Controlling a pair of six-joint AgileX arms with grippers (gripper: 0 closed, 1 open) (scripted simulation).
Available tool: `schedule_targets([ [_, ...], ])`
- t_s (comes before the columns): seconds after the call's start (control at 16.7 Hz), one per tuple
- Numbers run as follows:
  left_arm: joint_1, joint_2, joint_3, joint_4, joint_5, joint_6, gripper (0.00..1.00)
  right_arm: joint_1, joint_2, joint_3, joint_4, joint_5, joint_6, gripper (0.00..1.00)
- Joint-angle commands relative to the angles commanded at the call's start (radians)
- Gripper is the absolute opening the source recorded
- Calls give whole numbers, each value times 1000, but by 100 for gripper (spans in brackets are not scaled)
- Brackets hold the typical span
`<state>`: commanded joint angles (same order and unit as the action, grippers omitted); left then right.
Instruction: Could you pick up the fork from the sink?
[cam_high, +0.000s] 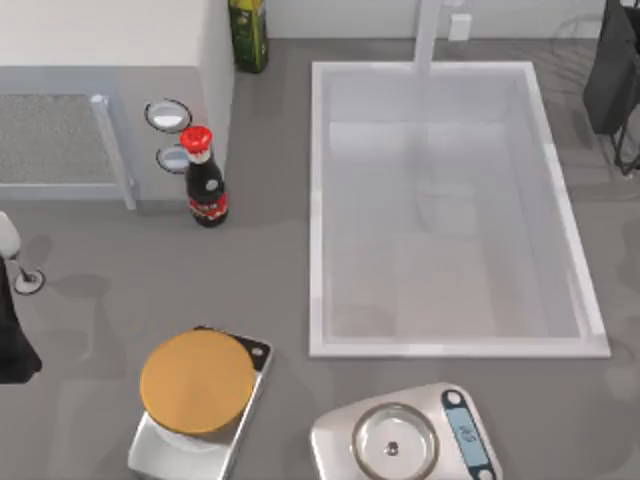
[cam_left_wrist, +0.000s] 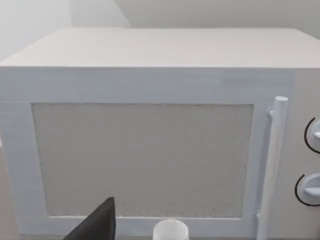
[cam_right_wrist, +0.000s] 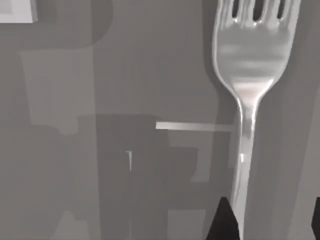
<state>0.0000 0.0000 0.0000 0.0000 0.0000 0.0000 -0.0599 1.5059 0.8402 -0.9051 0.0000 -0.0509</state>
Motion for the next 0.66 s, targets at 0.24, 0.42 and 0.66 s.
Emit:
schedule_targets([
  [0.24,0,0,0,0,0,0,100,0,0,0,0,0,0,90],
  [0.42,0,0,0,0,0,0,100,0,0,0,0,0,0,100],
  [0.66,0,0,0,0,0,0,100,0,0,0,0,0,0,100],
])
